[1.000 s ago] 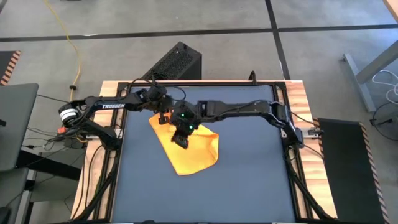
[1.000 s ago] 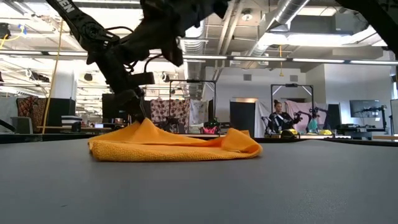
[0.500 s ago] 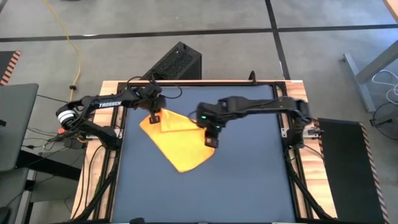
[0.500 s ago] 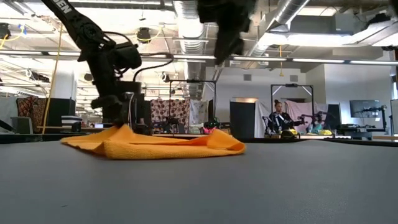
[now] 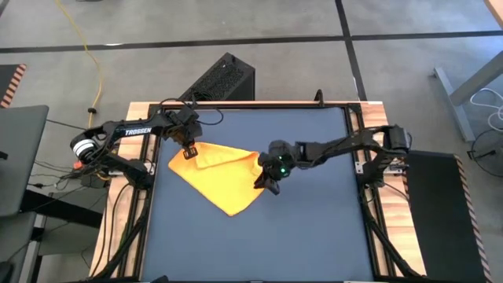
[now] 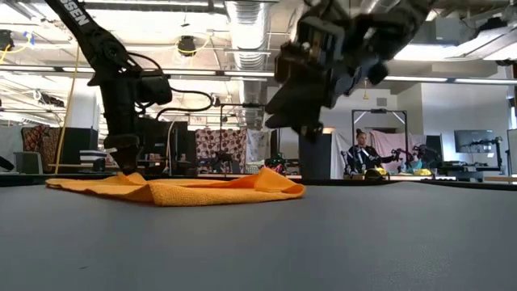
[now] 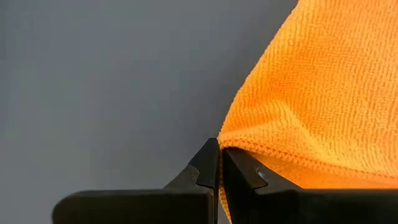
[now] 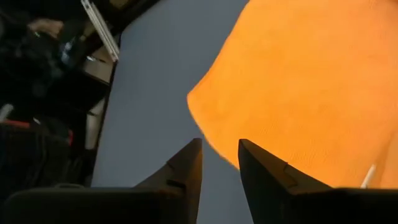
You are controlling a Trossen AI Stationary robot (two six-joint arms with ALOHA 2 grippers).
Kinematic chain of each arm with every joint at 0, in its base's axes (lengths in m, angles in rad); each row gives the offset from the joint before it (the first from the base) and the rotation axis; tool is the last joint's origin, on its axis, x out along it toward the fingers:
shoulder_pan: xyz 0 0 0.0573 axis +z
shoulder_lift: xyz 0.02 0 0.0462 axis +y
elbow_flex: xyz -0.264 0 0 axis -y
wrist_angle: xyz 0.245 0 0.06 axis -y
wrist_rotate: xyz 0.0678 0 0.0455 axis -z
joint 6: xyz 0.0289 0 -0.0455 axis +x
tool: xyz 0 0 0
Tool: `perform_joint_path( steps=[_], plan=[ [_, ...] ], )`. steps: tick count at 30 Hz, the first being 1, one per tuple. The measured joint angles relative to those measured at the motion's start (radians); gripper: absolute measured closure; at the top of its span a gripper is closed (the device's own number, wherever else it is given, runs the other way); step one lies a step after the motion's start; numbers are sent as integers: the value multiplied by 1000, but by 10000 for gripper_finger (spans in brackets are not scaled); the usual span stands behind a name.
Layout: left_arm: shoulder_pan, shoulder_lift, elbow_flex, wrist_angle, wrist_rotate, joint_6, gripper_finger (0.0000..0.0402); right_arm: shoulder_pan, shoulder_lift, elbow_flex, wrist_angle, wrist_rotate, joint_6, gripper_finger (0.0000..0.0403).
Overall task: Roll towel
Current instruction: Fold the yellow microfiber towel
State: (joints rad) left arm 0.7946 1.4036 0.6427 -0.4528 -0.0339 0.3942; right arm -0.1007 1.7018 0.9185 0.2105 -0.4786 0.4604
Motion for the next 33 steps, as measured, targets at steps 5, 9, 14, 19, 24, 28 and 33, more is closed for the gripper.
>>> perform_joint_path(
  steps=[5,9,14,19,24,28,33],
  plan=[
    [0,0,-5,-2,1,-26,401,-20,75,0,57,13,-5,303],
    [0,0,-5,-2,11,-46,401,1,114,1,-68,119,-45,345],
    [-1,0,-5,-2,12,-64,401,43,156,0,-99,191,-68,391],
    [-1,0,-5,-3,30,-85,401,54,156,6,-186,289,-51,379],
    [-10,0,-5,-4,71,-120,401,42,118,7,-397,354,-156,383],
    [-54,0,-5,-4,91,-171,401,21,57,3,-520,450,-235,384],
    [-173,0,-5,7,88,-248,401,-32,-47,-7,-622,679,-277,383]
  ],
)
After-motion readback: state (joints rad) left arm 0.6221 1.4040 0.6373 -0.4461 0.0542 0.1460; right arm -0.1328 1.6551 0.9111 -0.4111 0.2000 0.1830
